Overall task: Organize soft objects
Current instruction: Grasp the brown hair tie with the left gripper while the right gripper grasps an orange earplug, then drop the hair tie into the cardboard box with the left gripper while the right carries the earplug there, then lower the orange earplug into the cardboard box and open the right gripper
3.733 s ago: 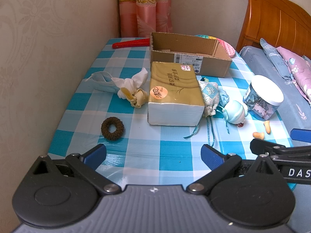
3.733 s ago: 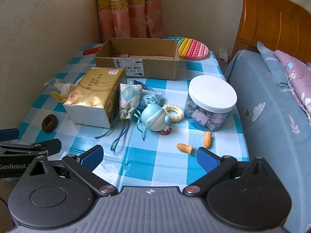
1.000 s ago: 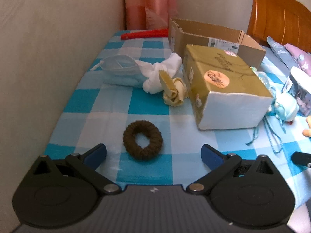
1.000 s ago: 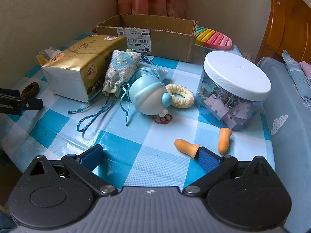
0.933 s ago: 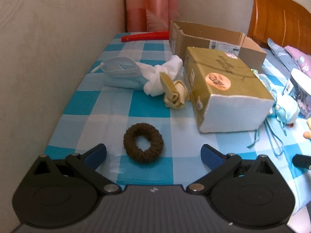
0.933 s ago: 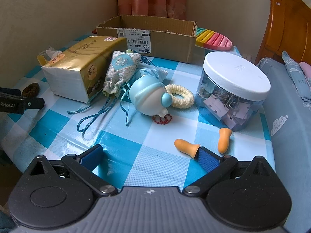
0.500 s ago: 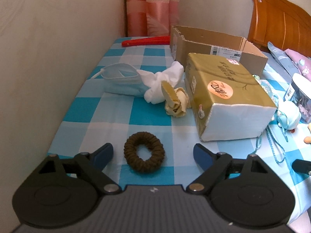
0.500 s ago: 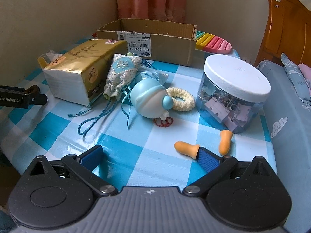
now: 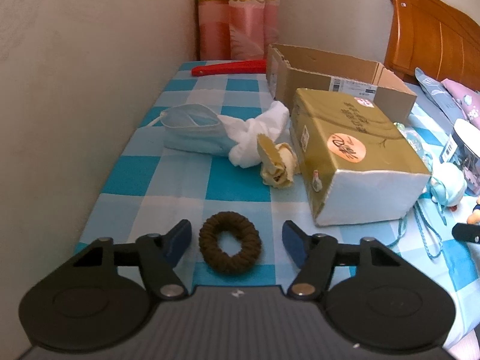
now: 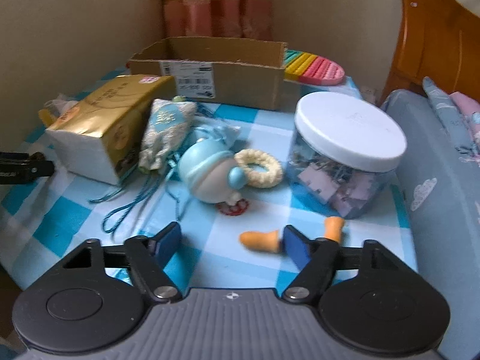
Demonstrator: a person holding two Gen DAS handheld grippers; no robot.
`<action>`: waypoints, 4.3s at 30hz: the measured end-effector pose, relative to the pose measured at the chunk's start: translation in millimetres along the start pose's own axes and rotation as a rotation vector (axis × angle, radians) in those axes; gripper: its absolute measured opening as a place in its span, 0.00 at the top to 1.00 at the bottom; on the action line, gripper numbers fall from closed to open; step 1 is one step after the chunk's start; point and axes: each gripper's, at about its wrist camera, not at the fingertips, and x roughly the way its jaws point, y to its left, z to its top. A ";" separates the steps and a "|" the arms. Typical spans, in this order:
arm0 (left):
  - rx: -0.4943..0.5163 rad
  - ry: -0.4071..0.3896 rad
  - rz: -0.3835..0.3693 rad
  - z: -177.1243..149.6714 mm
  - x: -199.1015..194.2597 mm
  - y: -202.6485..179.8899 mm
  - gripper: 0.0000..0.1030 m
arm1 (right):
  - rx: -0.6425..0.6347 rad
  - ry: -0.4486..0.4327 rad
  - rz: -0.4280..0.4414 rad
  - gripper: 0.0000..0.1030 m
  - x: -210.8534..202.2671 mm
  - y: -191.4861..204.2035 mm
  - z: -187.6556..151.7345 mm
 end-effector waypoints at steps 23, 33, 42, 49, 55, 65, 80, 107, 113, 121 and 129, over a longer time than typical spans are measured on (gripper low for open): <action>-0.004 0.001 0.007 -0.3 -3.6 1.9 0.63 | 0.019 0.006 -0.075 0.70 -5.8 1.7 -0.9; 0.033 0.003 0.018 7.4 -22.2 -3.2 0.68 | -0.033 -0.003 -0.017 0.70 -20.5 2.2 5.5; 0.075 -0.016 -0.058 37.9 -58.8 -19.4 0.68 | -0.146 -0.051 0.082 0.70 -45.4 1.0 26.6; 0.138 -0.101 -0.141 92.6 -64.0 -51.0 0.68 | -0.204 -0.101 0.128 0.70 -55.2 0.4 49.7; 0.213 -0.124 -0.144 144.9 -28.6 -78.7 0.68 | -0.212 -0.140 0.149 0.70 -57.5 -0.1 65.2; 0.324 -0.112 -0.086 193.6 38.0 -107.7 0.48 | -0.198 -0.148 0.145 0.70 -53.6 -3.5 79.4; 0.223 -0.133 -0.114 136.0 -26.9 -77.4 0.03 | -0.190 -0.137 0.163 0.70 -32.6 -0.3 114.5; 0.082 -0.088 -0.054 58.5 -61.5 -28.7 0.02 | -0.120 -0.100 0.109 0.00 64.7 16.0 244.2; 0.088 -0.078 -0.059 55.6 -59.4 -29.7 0.02 | -0.132 -0.076 0.101 0.00 46.9 16.6 228.9; 0.102 -0.076 -0.060 51.5 -62.7 -32.5 0.02 | -0.126 -0.071 0.125 0.00 18.6 20.9 190.8; 0.112 -0.066 -0.072 45.3 -61.4 -34.5 0.02 | -0.129 -0.123 0.082 0.00 -10.5 20.8 139.6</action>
